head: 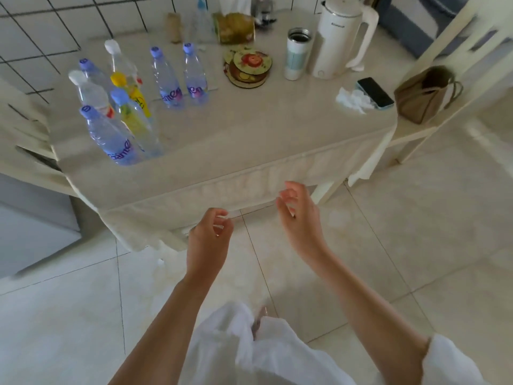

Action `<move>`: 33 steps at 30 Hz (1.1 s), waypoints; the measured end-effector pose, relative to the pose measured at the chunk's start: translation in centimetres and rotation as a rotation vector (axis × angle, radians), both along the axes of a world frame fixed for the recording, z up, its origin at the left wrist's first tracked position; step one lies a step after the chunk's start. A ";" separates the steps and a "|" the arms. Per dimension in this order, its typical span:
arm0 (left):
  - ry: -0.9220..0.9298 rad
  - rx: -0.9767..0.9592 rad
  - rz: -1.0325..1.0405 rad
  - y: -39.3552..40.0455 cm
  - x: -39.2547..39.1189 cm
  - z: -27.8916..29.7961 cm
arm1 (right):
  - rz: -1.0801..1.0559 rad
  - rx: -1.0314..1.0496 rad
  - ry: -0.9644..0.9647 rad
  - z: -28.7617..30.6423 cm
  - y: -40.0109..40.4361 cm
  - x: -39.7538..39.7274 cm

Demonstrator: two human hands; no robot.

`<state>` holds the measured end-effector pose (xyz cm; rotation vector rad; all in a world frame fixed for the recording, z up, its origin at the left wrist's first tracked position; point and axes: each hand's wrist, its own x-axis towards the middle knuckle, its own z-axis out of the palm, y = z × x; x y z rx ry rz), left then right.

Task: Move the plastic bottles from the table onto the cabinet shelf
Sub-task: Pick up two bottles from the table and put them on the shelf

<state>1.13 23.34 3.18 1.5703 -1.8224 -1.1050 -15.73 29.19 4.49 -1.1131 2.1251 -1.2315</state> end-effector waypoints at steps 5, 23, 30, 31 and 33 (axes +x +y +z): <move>0.030 -0.005 0.088 -6.5 -1.4 -0.4 | 0.070 -0.001 0.009 -0.1 -6.9 -2.0; 0.035 -0.037 0.244 -34.6 -6.0 -0.2 | 0.204 0.015 -0.003 -0.9 -35.6 -6.3; 0.102 0.041 0.410 -42.0 -9.4 -1.5 | 0.306 0.109 -0.020 -1.8 -44.3 -8.2; 0.093 0.045 0.441 -43.0 -9.9 -1.7 | 0.328 0.129 -0.017 -2.1 -45.5 -8.5; 0.070 0.049 0.493 -44.2 -10.8 -2.0 | 0.372 0.171 -0.011 -2.7 -47.7 -9.1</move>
